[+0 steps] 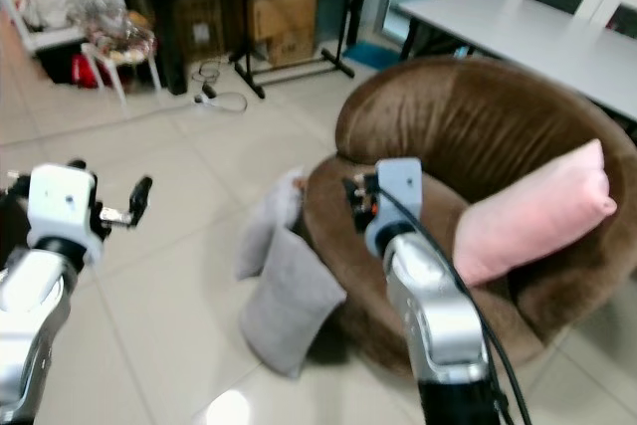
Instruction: Move the pillow to the sofa from floor
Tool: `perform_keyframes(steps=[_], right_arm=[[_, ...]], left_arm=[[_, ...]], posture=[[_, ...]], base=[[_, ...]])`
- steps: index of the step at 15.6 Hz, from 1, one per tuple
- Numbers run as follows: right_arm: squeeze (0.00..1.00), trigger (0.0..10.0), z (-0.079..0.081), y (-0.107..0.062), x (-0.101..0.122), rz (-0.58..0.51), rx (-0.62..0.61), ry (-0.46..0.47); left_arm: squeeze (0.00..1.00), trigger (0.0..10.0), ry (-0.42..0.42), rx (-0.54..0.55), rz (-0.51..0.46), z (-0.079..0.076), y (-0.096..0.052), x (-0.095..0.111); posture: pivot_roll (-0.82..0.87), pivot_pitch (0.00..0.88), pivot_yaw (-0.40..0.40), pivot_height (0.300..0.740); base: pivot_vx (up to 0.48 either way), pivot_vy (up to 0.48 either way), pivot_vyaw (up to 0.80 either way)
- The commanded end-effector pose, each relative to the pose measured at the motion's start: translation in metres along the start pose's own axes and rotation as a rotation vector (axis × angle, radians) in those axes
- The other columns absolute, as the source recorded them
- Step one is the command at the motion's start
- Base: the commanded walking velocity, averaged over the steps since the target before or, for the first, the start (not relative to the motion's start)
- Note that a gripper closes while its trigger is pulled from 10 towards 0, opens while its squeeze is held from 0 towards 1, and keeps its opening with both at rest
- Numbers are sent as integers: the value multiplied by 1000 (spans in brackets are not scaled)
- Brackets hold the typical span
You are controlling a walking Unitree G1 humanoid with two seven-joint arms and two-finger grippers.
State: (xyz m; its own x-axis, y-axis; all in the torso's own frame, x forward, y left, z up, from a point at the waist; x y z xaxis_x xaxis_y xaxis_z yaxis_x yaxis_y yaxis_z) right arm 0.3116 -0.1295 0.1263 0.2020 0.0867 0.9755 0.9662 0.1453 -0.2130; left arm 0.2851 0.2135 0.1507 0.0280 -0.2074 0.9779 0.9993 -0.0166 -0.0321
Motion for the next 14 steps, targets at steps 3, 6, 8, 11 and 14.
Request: perform_keyframes(steps=[3, 6, 8, 11, 14], right_arm=[[0, 10000, -15, -2, -1, 2, -55, -5], [0, 10000, -19, -2, -2, 2, -78, 18], [0, 10000, -20, -2, -2, 0, -79, 16], [0, 10000, -18, -2, -1, -4, -73, 5], [0, 10000, -17, -2, 0, -7, -61, -9]], left_arm=[[0, 10000, -11, -37, -11, -10, 2, 3], [0, 10000, -9, -41, -11, -10, 2, 2], [0, 10000, -9, -42, -12, -11, 3, 2], [0, 10000, -10, -45, -16, -11, 3, 3], [0, 10000, -13, -52, -19, -12, 3, 3]], posture=[[-27, 0, -62, 740], [-27, 0, -62, 740], [-27, 0, -62, 740], [-27, 0, -63, 740], [-27, 0, -64, 740]], base=[[306, 0, 0], [306, 0, 0], [309, 0, 0], [309, 0, 0], [334, 0, 0]])
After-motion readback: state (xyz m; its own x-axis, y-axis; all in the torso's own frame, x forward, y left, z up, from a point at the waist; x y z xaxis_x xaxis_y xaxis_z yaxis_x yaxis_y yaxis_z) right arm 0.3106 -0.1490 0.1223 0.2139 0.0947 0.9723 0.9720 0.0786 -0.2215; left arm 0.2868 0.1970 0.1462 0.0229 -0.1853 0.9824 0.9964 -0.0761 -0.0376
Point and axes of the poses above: a point about 5 cm out from each wrist's last joint towards the gripper, its own y axis pointing out of the wrist towards the gripper, its own x axis along the axis of the wrist's last joint, z = x × y, the point moved 3 cm from there along y, pointing out of the wrist towards the gripper, and after that the axes turned 5 degrees about -y, right-handed, at the moved point
